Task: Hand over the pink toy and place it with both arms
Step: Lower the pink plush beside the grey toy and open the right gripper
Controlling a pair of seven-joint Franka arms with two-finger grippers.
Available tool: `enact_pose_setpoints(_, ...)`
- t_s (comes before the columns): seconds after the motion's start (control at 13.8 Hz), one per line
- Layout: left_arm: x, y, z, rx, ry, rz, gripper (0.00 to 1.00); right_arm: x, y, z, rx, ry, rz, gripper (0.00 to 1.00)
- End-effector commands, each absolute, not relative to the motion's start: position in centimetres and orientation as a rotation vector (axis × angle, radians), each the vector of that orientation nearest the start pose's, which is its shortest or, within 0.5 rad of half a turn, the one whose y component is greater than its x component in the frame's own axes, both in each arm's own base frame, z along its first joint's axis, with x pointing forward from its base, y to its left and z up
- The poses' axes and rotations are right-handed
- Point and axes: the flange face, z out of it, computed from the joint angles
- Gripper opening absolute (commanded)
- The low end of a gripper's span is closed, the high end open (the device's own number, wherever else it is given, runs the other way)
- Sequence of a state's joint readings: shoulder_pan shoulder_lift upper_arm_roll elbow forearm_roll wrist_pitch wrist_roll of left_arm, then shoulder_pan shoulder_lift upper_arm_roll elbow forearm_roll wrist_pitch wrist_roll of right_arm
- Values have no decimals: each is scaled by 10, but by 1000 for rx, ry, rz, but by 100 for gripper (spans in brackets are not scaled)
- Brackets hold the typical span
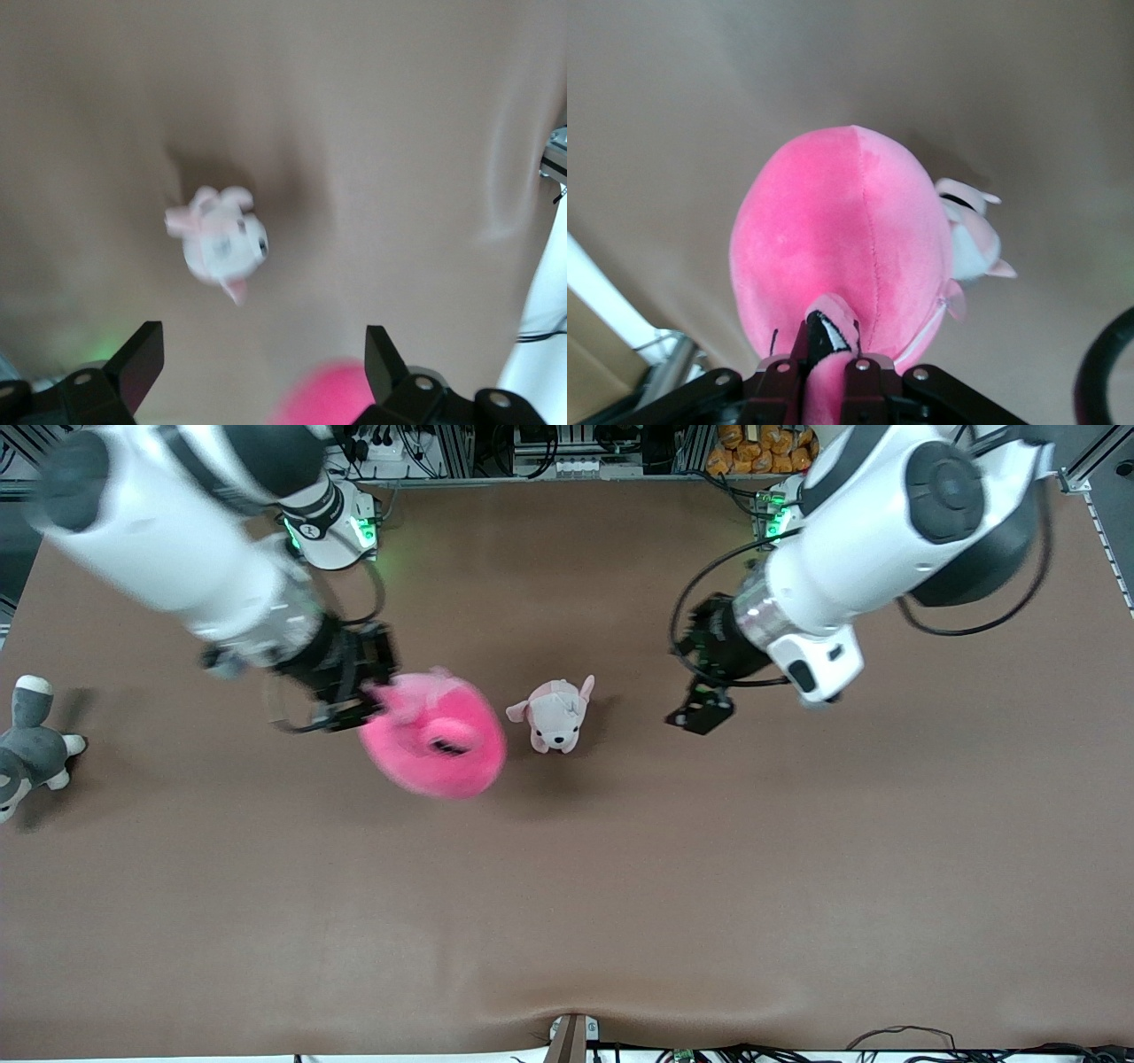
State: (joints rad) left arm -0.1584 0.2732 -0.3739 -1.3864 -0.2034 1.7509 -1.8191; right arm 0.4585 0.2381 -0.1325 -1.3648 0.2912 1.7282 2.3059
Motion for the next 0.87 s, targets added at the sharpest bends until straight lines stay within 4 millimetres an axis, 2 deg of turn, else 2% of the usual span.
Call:
enact_pose_setpoints(0.0, 571, -275, 583, -2732, -1819, 273, 100, 613, 183, 617, -1575, 2434, 293, 0)
enact_pose_setpoints(0.14, 577, -240, 589, -2784, -1701, 265, 100, 622, 123, 620, -1639, 2393, 284, 0)
enact_pose_setpoints(0.22, 575, -225, 593, -2814, -1619, 271, 100, 623, 91, 614, -1730, 2357, 297, 0)
enact_pose_setpoints(0.36, 570, -203, 591, -2857, -1334, 223, 100, 627, 11, 592, -1952, 2218, 340, 0)
enact_pose_setpoints(0.51, 564, -180, 607, -2921, -1044, 130, 100, 632, -52, 553, -2016, 2078, 459, 0)
enact_pose_setpoints(0.58, 564, -160, 614, -2962, -934, 110, 100, 636, -80, 525, -2012, 2047, 524, 0)
enact_pose_setpoints(0.65, 562, -157, 620, -2999, -812, 91, 100, 638, -97, 495, -2033, 2020, 576, 0)
enact_pose_setpoints(0.8, 558, -137, 625, -3022, -672, 90, 100, 636, -130, 438, -2108, 1913, 666, 0)
